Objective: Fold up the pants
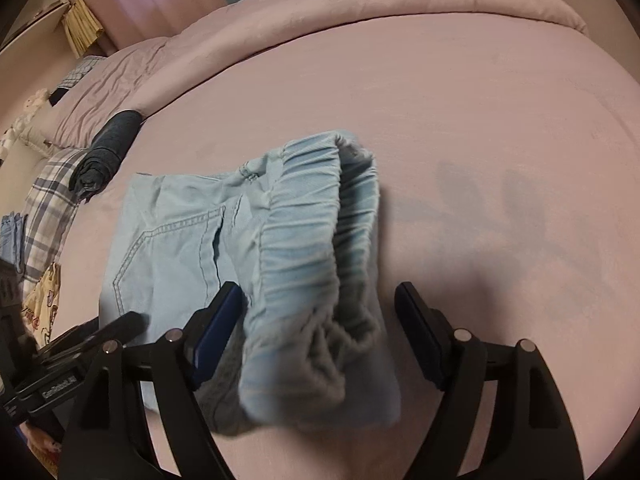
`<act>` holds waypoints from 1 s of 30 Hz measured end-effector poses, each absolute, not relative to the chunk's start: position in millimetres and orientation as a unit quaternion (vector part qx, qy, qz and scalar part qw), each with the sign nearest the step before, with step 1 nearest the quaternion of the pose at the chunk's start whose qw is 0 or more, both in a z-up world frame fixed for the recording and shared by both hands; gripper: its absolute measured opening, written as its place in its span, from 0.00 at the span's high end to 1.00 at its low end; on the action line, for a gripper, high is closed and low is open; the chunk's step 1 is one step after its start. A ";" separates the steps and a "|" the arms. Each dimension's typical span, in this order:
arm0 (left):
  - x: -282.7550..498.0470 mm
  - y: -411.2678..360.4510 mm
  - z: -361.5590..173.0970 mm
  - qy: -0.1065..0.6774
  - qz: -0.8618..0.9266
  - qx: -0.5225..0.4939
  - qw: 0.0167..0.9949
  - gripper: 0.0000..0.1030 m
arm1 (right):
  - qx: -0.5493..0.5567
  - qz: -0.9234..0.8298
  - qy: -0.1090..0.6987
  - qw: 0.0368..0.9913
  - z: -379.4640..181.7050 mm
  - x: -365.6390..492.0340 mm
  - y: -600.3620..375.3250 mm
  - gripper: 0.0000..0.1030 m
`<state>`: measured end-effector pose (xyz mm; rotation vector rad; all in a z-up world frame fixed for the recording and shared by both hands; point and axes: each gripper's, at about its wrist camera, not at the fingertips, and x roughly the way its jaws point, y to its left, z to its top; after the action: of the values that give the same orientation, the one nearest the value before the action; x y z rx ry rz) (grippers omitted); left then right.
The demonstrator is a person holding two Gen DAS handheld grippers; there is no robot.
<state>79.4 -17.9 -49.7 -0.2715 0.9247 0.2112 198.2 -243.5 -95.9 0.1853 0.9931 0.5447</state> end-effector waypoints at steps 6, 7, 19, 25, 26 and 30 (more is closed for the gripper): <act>49.4 -21.8 -19.3 0.397 0.136 -0.128 0.898 0.21 | 0.045 0.214 0.431 0.876 -71.6 177.6 -254.9 0.23; 41.7 -23.0 -12.5 0.385 0.139 -0.131 0.903 0.16 | 0.045 0.209 0.422 0.881 -65.7 173.1 -259.0 0.23; 17.3 -59.0 24.3 0.335 0.143 -0.099 0.926 0.07 | 0.060 0.202 0.347 0.914 -19.3 125.4 -289.2 0.23; 11.4 -76.2 25.2 0.333 0.142 -0.087 0.928 0.07 | 0.061 0.203 0.319 0.924 -6.9 105.8 -292.8 0.21; 11.0 -77.4 24.3 0.334 0.142 -0.088 0.928 0.07 | 0.061 0.203 0.317 0.924 -6.5 103.3 -293.9 0.20; 11.5 -86.7 16.2 0.350 0.130 -0.093 0.923 0.07 | 0.053 0.202 0.314 0.926 -6.0 99.1 -292.5 0.20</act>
<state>11.5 -86.7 16.2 -0.1900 0.7182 0.2665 99.1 -292.5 -6.0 0.1097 0.6435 0.4139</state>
